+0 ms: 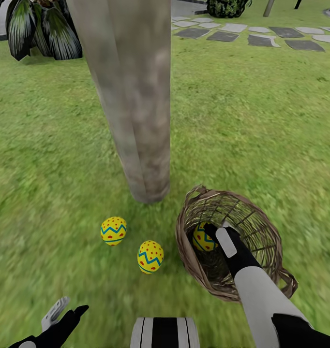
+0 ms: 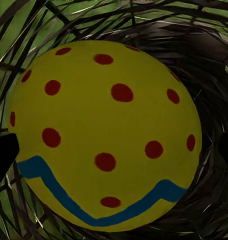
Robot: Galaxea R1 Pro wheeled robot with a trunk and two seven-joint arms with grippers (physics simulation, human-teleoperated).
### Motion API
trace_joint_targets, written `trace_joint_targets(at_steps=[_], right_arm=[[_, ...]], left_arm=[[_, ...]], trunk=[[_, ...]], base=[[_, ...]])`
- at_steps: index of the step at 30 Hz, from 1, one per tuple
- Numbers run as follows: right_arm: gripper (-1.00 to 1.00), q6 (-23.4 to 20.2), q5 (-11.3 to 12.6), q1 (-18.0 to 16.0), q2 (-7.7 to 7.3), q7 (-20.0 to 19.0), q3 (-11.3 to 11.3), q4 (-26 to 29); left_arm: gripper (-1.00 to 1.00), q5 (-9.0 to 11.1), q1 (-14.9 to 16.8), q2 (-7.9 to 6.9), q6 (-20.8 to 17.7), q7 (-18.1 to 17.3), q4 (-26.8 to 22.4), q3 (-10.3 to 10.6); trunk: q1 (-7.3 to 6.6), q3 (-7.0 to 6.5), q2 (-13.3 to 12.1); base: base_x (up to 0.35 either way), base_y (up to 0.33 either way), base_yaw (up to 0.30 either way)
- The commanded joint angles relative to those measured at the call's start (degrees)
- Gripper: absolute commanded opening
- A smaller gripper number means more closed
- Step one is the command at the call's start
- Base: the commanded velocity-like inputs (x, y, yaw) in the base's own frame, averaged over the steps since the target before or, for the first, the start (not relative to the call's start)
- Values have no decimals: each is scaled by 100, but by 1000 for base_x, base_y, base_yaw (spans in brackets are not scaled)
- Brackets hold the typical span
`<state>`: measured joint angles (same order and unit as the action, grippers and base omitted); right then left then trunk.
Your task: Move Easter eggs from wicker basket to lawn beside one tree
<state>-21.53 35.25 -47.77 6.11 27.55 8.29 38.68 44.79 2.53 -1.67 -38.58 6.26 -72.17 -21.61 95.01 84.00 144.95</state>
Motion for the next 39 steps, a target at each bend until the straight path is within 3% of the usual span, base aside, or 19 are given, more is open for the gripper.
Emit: trace_joint_targets(at_steps=[1, 8, 26, 31, 39], right_arm=[[100, -9, 42, -2, 4, 31, 15, 9], [100, 15, 41, -4, 4, 24, 15, 0], [100, -84, 51, -6, -17, -31, 6, -1], [100, -102, 52, -4, -36, -337, 6, -1], [100, -106, 52, -4, -44, -398, 14, -1]], left_arm=[[100, 62, 2, 0, -27, 51, -8, -2], [100, 62, 2, 0, -27, 51, -9, -1], [100, 108, 2, 0, -27, 42, -9, -2], [100, 108, 2, 0, -27, 42, -8, -1], [100, 106, 2, 0, -27, 42, -8, -1]], trunk=[[-1, 4, 2], [9, 93, 7], [9, 93, 7], [9, 93, 7], [15, 137, 10]], base=[[0, 0, 0], [0, 0, 0], [0, 0, 0], [0, 0, 0], [0, 0, 0]])
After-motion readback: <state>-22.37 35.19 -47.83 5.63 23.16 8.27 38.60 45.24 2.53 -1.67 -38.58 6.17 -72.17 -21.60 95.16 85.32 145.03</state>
